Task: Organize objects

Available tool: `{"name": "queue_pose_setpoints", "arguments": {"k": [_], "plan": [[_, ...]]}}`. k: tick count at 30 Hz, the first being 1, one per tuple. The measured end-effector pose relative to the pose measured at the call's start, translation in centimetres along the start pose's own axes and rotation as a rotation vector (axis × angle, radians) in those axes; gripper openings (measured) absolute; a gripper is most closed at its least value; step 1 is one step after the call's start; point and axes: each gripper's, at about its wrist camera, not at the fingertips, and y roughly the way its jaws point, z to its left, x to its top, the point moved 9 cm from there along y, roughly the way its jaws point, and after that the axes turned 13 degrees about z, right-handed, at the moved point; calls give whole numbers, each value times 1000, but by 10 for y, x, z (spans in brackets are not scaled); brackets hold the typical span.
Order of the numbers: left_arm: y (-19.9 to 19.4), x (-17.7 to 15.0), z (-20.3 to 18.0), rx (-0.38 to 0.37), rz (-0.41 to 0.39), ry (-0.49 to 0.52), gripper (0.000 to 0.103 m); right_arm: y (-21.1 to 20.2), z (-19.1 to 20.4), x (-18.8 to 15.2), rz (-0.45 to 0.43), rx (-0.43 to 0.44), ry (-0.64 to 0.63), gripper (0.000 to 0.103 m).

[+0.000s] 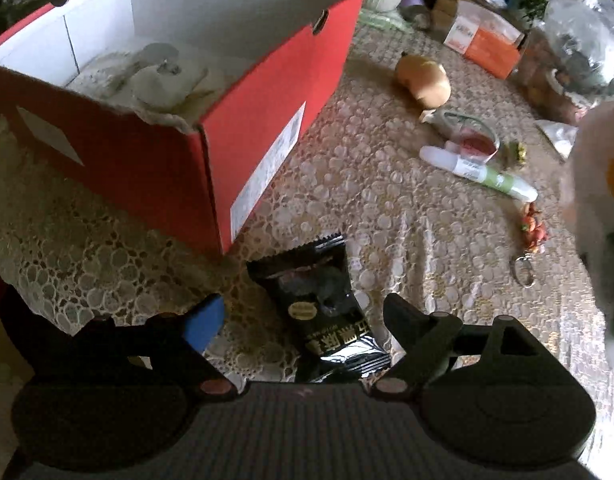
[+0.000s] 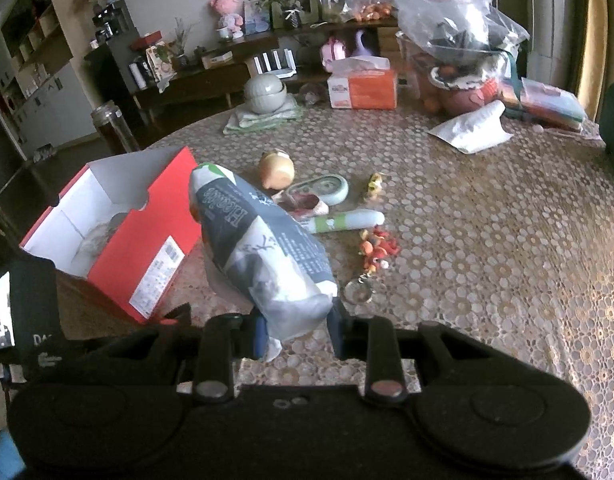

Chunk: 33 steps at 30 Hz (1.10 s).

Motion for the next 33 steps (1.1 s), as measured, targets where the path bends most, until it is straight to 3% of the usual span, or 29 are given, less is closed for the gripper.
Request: {"name": "queue_pose_setpoints", "arguments": {"k": [1,3,5,6,11,21,24,29,33], "plan": [[0,-1,-2,12,-8,13,79,0,-3,0,0,2,2,29],[-2,-1,-6,37,-25,46,54,2,-7,-2,0,8,10,29],[-5,-2,-9,31,-29,62,36,3,-9,-3,3,11,17,29],[-5,-1,-11,24,-26,68,33,3,-11,-3,5,11,19,29],[-13,-2,-13,-35,-32,90,31,0,-11,-5,4,3,20,29],[-74,-14,-19,-253,-20,142,31,-21,18,8,-40,-28,-26,29],[-92,-12,-13,-287,-35,158,31,-26,33,14,-46,-22,-48,29],[-121,11,13,-304,-79,164,31,-26,73,28,-50,-19,-119,29],[-140,39,44,-269,-147,171,31,-18,106,42,-55,-14,-159,29]]}}
